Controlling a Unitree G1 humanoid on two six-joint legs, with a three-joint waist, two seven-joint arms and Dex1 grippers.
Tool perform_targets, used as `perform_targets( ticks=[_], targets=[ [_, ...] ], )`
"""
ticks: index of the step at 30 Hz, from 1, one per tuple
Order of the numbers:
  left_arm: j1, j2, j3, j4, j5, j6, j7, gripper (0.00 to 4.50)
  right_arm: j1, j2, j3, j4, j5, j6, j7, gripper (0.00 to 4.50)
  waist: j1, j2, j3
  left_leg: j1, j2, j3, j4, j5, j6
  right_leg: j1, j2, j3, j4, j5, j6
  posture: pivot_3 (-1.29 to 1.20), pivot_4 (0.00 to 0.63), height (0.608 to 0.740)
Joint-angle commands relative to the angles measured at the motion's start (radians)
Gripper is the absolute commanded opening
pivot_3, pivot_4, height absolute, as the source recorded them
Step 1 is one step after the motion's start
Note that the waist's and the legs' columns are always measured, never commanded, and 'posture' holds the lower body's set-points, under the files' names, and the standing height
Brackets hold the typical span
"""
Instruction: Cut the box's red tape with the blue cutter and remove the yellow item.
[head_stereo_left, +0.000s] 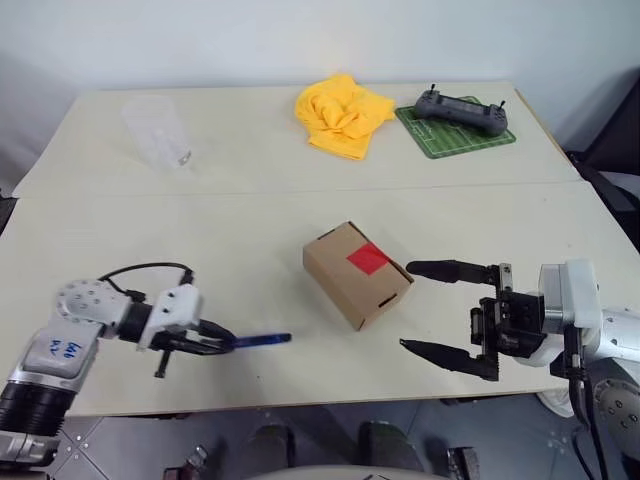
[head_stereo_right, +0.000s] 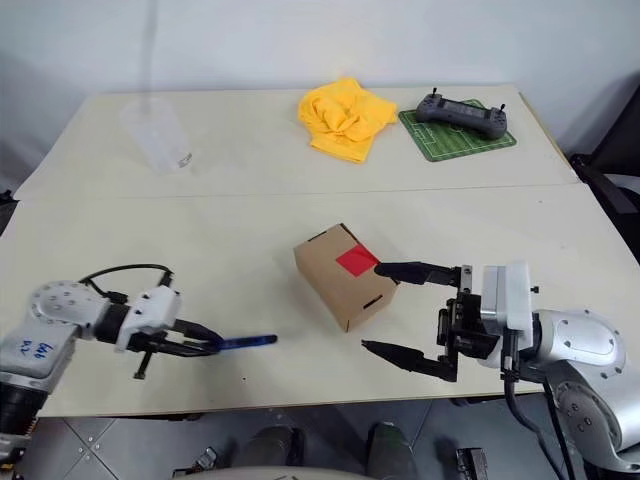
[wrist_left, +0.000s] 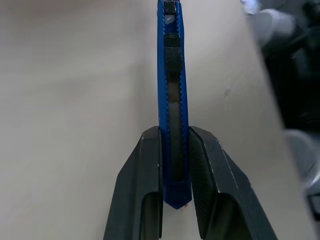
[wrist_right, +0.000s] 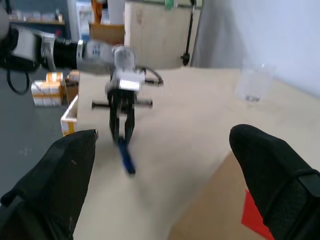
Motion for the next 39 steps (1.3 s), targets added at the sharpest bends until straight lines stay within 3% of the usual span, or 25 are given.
perform_targets(
  ticks=[1,7,13,16,27,39],
  targets=[
    [-0.020,-0.051,-0.104,-0.173,0.015,0.150,0.081,0.42,0.040,-0.010,-0.054,-0.039,0.023,-0.012,0.001,4.50,0.002,0.000,0.000,0.000,0.000,0.001,0.000,0.000,0.000,0.000,0.000,0.000,0.000,0.000,0.000,0.00,0.150,0.740],
    [-0.112,-0.208,-0.285,-0.267,0.143,0.333,0.275,0.42,0.172,-0.133,-0.086,0.000,-0.123,-0.018,0.086,4.50,0.009,-0.001,0.001,-0.001,-0.003,0.001,0.006,-0.003,0.005,0.001,0.002,0.002,-0.002,0.000,0.000,0.00,0.150,0.740],
    [-0.188,-0.329,-0.436,-0.346,0.241,0.612,0.436,0.42,0.244,-0.194,-0.016,-0.063,-0.200,0.072,0.023,4.50,0.011,0.000,0.000,0.001,-0.003,0.002,0.008,-0.003,0.005,0.002,0.002,0.005,-0.001,0.000,0.000,0.00,0.150,0.740],
    [-0.216,-0.352,-0.452,-0.383,0.235,0.701,0.469,0.41,0.238,-0.199,0.025,-0.068,-0.241,0.083,0.002,3.86,0.012,0.000,0.000,0.000,-0.003,0.000,0.009,-0.002,0.005,0.003,0.002,0.005,-0.002,0.000,0.000,0.00,0.150,0.740],
    [-0.263,-0.289,-0.525,-0.462,0.178,0.844,0.464,0.41,0.091,-0.216,0.236,0.024,-0.430,0.093,-0.021,0.04,0.007,0.000,0.000,0.000,-0.002,-0.001,0.008,-0.001,0.003,0.004,0.003,0.005,-0.005,0.000,0.000,0.00,0.150,0.740],
    [-0.336,-0.300,-0.596,-0.418,0.170,0.850,0.489,0.41,-0.036,-0.177,0.405,0.085,-0.523,0.177,-0.061,0.04,0.009,0.000,0.001,-0.001,-0.003,-0.001,0.008,-0.002,0.003,0.006,0.002,0.005,-0.008,0.000,0.000,0.00,0.150,0.740]
  ],
)
